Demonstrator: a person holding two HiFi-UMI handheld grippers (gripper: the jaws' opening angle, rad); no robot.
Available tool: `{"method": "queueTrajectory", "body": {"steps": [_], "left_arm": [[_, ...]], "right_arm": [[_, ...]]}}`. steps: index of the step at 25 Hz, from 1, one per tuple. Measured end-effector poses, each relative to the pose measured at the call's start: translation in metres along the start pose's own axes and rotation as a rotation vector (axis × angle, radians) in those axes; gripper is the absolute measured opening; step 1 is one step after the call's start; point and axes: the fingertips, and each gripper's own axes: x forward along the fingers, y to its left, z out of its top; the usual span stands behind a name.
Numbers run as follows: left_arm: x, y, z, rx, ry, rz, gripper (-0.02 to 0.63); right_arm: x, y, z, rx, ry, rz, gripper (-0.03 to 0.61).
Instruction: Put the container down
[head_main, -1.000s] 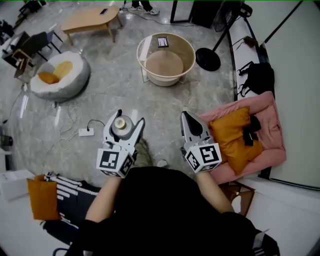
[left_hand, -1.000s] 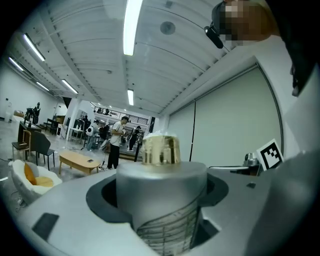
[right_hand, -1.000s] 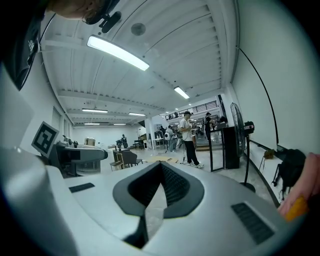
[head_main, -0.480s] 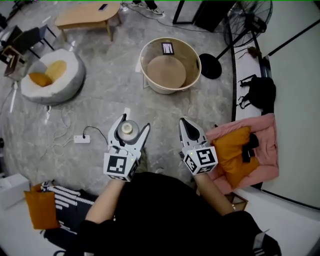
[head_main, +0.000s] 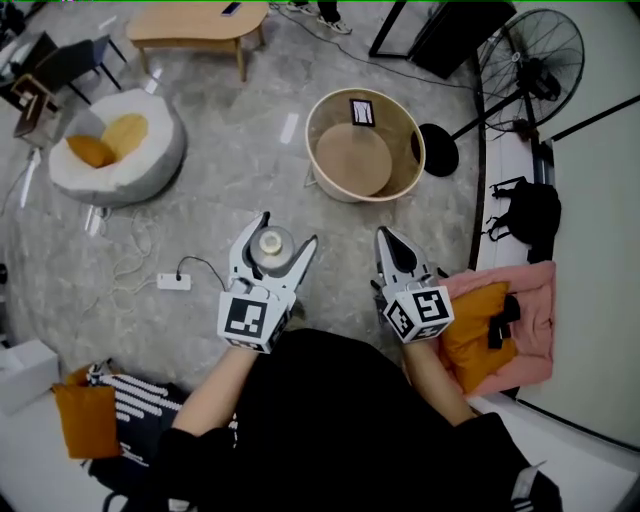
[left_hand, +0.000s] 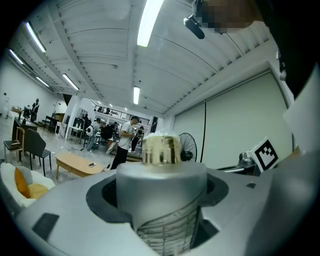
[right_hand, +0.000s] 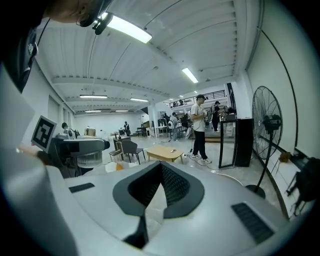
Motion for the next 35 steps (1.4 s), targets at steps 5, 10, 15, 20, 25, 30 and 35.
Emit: {"method": "queueTrajectory", "body": {"steps": [5, 10, 15, 20, 25, 30, 35], "left_arm": [[0.009, 0.031, 0.003, -0.012, 0.019, -0.004, 0.350], [0.020, 0.056, 0.012, -0.008, 0.014, 0.000, 0.350], [0.030, 0.064, 0.015, -0.029, 0.003, -0.001, 0.350], [0.046, 0.084, 0.016, -0.059, 0.014, 0.035, 0.350], [0.071, 0.099, 0.018, -0.058, -0.003, 0.062, 0.350], [0.123, 0.121, 0.029, -0.050, 0.013, 0.091, 0.350], [0.183, 0.129, 0.037, -0.034, 0.016, 0.076, 0.350]], "right_arm": [[0.034, 0.010, 0.006, -0.010, -0.001, -0.001, 0.021], [0.059, 0.010, 0.017, 0.001, -0.016, -0.006, 0.021], [0.071, 0.001, 0.022, -0.011, -0.012, -0.017, 0.021], [0.097, -0.007, 0.018, 0.013, 0.001, 0.007, 0.021], [0.129, -0.031, 0.018, 0.016, -0.004, 0.009, 0.021], [0.174, -0.068, 0.039, 0.027, -0.018, 0.016, 0.021], [0.213, -0.118, 0.047, 0.035, -0.004, 0.012, 0.021]]}}
